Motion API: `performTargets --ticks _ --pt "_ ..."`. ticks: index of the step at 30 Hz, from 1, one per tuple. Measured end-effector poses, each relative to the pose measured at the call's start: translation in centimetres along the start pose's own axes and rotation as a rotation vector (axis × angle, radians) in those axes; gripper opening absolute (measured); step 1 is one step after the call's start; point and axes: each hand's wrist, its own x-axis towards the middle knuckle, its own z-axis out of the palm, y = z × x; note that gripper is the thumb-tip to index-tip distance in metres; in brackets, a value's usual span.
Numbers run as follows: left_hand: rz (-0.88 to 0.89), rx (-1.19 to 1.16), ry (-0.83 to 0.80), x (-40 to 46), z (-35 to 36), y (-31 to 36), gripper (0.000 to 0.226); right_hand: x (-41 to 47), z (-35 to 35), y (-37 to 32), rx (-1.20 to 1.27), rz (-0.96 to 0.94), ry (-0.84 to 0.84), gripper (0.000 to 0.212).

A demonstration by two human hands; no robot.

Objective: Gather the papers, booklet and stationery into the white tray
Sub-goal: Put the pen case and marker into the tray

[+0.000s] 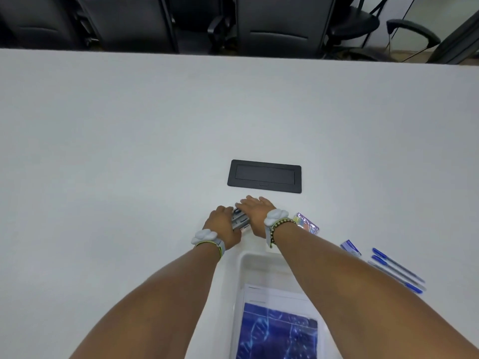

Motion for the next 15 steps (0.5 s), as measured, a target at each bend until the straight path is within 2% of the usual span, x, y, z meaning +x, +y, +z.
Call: performTargets --ticks 4,8,12,15 --pt "0.083 0.006 0.052 -0.1 -1.5 -0.1 0.072 -2.0 -0.8 0.8 0.034 -0.064 0.164 0.073" --pt "0.256 0.037 0.099 -2.4 -3.8 1.6 0.066 -7.3 -2.5 1.2 0.108 -0.126 0.346 0.067" --pt "0.504 -0.017 -0.064 -6.7 -5.0 3.3 0.059 -14.3 -2.4 0.9 0.202 -0.221 0.372 0.057" --pt "0.609 0.071 -0.199 -9.1 -3.8 3.8 0.062 -17.4 0.8 0.4 0.204 -0.261 0.305 0.062"
